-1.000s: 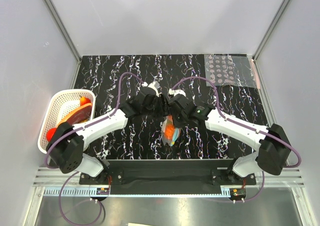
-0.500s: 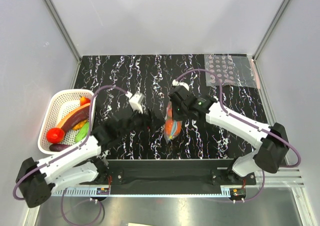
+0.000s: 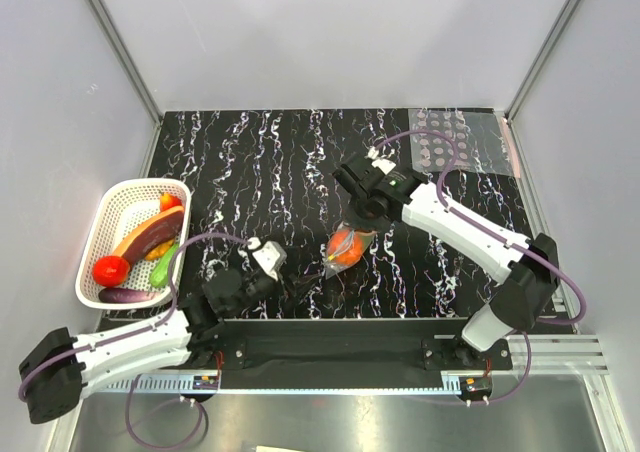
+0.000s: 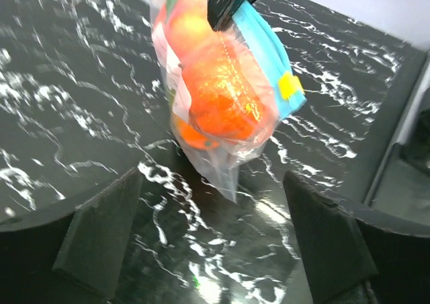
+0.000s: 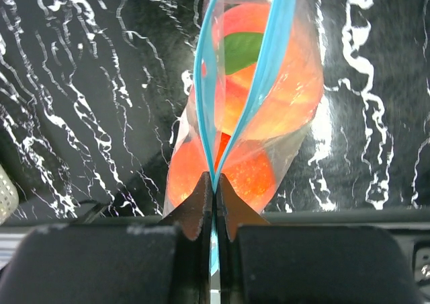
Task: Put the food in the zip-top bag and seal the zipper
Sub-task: Zip the zipper food storage bag at the center of the board.
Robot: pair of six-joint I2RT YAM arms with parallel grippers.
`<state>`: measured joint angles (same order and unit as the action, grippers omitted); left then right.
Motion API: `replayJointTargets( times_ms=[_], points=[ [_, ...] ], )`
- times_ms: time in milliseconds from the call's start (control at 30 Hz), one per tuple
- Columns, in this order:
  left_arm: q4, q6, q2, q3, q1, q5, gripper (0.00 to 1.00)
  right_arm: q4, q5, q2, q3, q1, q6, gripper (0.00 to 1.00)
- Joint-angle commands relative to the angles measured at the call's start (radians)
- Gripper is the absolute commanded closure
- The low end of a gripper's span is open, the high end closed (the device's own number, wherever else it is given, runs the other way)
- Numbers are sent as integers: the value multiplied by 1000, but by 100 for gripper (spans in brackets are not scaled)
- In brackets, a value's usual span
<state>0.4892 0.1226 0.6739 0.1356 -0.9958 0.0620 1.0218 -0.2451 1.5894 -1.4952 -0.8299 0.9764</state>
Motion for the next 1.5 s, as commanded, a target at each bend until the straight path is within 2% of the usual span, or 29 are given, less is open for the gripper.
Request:
replayJointTargets(
  times_ms=[0, 133, 233, 333, 400, 533, 600, 633, 733, 833, 867, 900, 933, 1033, 1100, 1133, 1200, 1267, 1367, 1467],
  points=[
    [260, -210, -8, -30, -9, -27, 12, 57, -8, 9, -40, 12, 122, 100],
    [388, -297, 18, -56, -9, -25, 13, 37, 18, -11, -22, 14, 165, 100],
    [478, -377, 114, -54, -9, -57, 16, 23, 36, -25, -13, 14, 186, 100],
    [586, -371, 199, -50, -9, -142, 19, 21, 41, -31, -11, 14, 196, 100],
    [575, -362, 234, -19, -9, -155, 27, 20, 44, -31, -11, 14, 199, 100],
    [672, -353, 303, -27, -10, -153, 30, 11, 43, -45, 0, 12, 202, 100],
    [669, -357, 315, -10, -9, -146, 36, 9, 38, -49, 6, 14, 205, 100],
    [660, -353, 328, -2, -9, -151, 44, 9, 38, -51, 7, 14, 205, 100],
    [681, -347, 357, 13, -9, -163, 48, 6, 40, -52, 10, 12, 206, 100],
    [706, -347, 378, 22, -9, -177, 58, 1, 40, -54, 18, 14, 211, 100],
    [698, -347, 381, 24, -9, -182, 66, -2, 38, -55, 19, 14, 215, 100],
    [694, -347, 383, 25, -9, -182, 69, -5, 36, -60, 24, 14, 216, 100],
    [698, -350, 391, 19, -9, -182, 79, -9, 35, -63, 26, 14, 216, 100],
    [727, -350, 395, -4, -9, -159, 98, -5, 23, -63, 23, 14, 211, 100],
    [747, -345, 404, -16, -9, -142, 100, -9, 14, -65, 21, 14, 177, 100],
    [764, -339, 424, -21, -9, -139, 100, -12, 4, -65, 21, 14, 164, 96],
    [865, -328, 460, -48, -7, -137, 100, -20, -34, -72, 30, 14, 102, 76],
    [960, -305, 538, -68, -3, -133, 100, -12, -84, -91, 49, 14, 68, 46],
    [1165, -279, 660, -91, 3, -131, 100, -6, -147, -131, 98, 12, 24, 31],
    [1177, -285, 730, -76, 11, -155, 100, 31, -197, -158, 115, 14, -91, 30]
  ],
)
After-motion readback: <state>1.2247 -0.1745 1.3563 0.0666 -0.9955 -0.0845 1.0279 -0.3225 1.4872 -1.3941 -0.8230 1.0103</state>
